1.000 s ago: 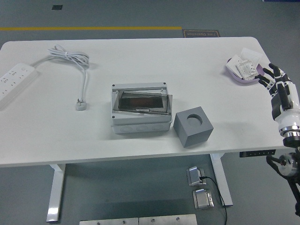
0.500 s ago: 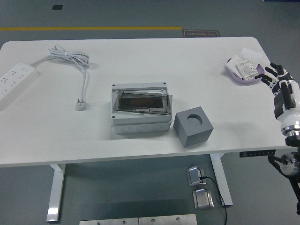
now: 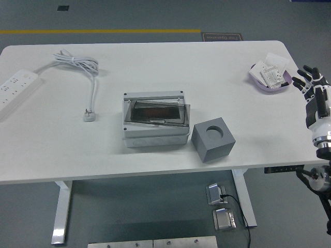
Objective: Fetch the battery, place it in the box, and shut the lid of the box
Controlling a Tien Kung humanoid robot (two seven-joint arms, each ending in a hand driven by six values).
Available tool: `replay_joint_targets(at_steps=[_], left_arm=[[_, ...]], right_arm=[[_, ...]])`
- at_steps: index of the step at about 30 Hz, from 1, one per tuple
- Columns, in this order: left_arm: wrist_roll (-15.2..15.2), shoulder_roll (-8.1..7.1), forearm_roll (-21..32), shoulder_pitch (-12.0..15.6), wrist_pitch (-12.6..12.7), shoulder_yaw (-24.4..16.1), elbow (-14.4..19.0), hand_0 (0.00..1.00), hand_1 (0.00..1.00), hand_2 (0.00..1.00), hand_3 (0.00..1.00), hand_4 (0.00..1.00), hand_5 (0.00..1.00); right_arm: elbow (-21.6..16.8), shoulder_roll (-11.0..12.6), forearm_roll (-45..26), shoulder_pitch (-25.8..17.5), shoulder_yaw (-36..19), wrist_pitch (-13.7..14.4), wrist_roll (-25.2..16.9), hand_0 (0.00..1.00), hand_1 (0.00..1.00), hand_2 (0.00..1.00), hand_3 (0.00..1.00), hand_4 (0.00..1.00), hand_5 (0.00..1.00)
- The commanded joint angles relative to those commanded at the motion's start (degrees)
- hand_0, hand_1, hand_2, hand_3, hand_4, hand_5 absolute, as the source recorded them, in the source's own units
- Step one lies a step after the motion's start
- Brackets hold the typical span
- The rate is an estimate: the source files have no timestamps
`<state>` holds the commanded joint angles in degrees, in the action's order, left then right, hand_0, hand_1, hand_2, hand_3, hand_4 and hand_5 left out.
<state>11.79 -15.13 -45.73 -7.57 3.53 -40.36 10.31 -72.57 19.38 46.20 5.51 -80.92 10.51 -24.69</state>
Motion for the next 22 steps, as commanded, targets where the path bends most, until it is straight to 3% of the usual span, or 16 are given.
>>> replay_joint_targets(at_steps=[3, 4, 9, 10, 22], left_arm=[[-0.05, 0.01, -0.01, -0.06, 0.05, -0.02, 0.00, 0.632, 0.702, 0.615, 0.596, 0.606, 0.156], [-0.07, 0.00, 0.00, -0.08, 0.06, 0.01, 0.00, 0.633, 0.703, 0.615, 0.596, 0.607, 0.160], [-0.08, 0.03, 0.12, -0.08, 0.06, 0.07, 0.00, 0.633, 0.703, 0.615, 0.596, 0.607, 0.160], [-0.07, 0.06, 0.14, -0.07, 0.05, 0.10, 0.00, 0.633, 0.702, 0.615, 0.596, 0.608, 0.164], [0.01, 0.19, 0.19, 0.06, 0.03, 0.25, 0.00, 0.633, 0.702, 0.615, 0.597, 0.608, 0.164]], right_arm=[[-0.27, 0.06, 1.36, 0.07, -0.23, 0.27, 0.39, 0.789, 0.698, 0.740, 0.732, 0.907, 0.564], [-0.39, 0.10, 1.90, 0.08, -0.29, 0.42, 0.45, 0.789, 0.688, 0.718, 0.705, 0.998, 0.998], [-0.46, 0.04, 1.80, 0.06, -0.55, 1.02, 0.54, 0.789, 0.688, 0.718, 0.705, 0.998, 0.998], [-0.60, 0.00, 2.37, 0.03, -0.64, 1.56, 0.67, 0.792, 0.692, 0.723, 0.727, 0.964, 0.615], [-0.79, -0.04, 4.29, 0.01, -0.65, 3.01, 1.44, 0.796, 0.690, 0.727, 0.738, 0.973, 0.668]])
